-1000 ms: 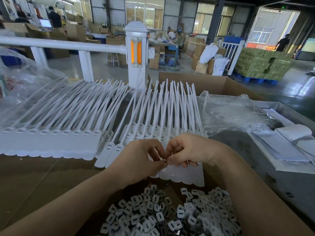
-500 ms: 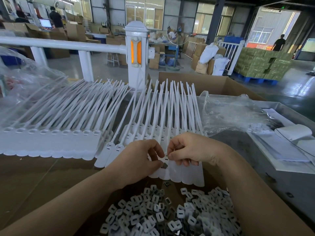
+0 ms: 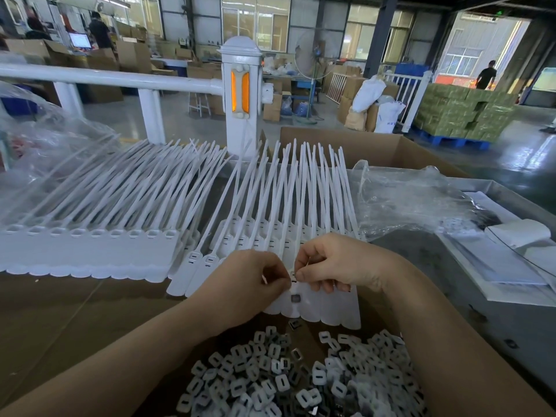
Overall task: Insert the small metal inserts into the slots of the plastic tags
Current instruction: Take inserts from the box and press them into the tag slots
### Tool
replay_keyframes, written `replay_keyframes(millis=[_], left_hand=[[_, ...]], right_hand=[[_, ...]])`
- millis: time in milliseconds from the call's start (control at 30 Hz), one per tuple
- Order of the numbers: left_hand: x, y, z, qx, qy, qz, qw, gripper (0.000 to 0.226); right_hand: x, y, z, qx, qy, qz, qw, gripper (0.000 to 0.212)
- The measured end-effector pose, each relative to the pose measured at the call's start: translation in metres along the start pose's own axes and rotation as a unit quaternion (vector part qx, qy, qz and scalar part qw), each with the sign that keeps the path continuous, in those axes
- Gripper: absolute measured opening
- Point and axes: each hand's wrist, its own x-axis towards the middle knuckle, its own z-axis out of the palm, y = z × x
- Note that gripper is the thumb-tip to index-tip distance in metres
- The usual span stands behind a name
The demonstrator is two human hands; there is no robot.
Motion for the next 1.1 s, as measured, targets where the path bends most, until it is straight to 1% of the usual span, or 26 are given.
replay_keyframes(millis=[33,100,133,233,300,433,500,667,867,933,1033,1100], left_hand=[[0.001,0.000,-0.001,-0.062,0.001,-0.025,0.998,0.012],[0.002,0.001,-0.004,-0.187,-0.008,-0.078,0.979,0.010],[0.002,0.002,-0.006,-0.223,-0.013,-0.092,0.970,0.010],[0.002,0.003,-0.007,-0.274,-0.022,-0.087,0.957,0.009],[0.003,0.003,-0.006,-0.285,-0.020,-0.078,0.955,0.009],[0.003,0.001,-0.006,-0.280,-0.006,-0.066,0.958,0.008],[0.003,0.001,-0.005,-0.274,0.001,-0.058,0.960,0.012],[0.001,0.003,-0.002,-0.214,0.019,-0.020,0.976,0.018],[0.001,0.003,0.000,-0.150,0.028,0.016,0.988,0.024],[0.000,0.002,0.003,-0.123,0.036,0.028,0.991,0.024],[0.000,-0.002,0.006,-0.045,0.054,0.076,0.995,0.019],[0.000,-0.005,0.008,-0.001,0.026,0.110,0.994,0.022]], right_hand=[[0.000,0.000,0.000,0.006,0.002,0.000,1.000,0.003],[0.000,-0.001,0.000,0.013,0.007,-0.002,1.000,0.003],[0.000,-0.001,0.000,0.014,0.011,-0.004,1.000,0.003],[0.000,-0.001,0.000,0.027,0.021,-0.014,0.999,0.003],[0.000,-0.002,0.000,0.049,0.029,-0.019,0.998,0.003],[0.000,-0.003,0.000,0.064,0.048,-0.027,0.996,0.004],[-0.001,-0.004,0.000,0.062,0.049,-0.029,0.996,0.006],[-0.003,-0.007,0.002,0.042,0.036,-0.030,0.998,0.007],[-0.004,-0.011,0.003,0.012,0.016,-0.025,0.999,0.003],[-0.003,-0.012,0.003,0.001,0.011,-0.013,1.000,0.006],[-0.002,-0.009,0.002,0.000,0.022,0.027,0.999,0.007],[-0.003,-0.005,-0.001,0.017,0.052,0.068,0.996,0.007]])
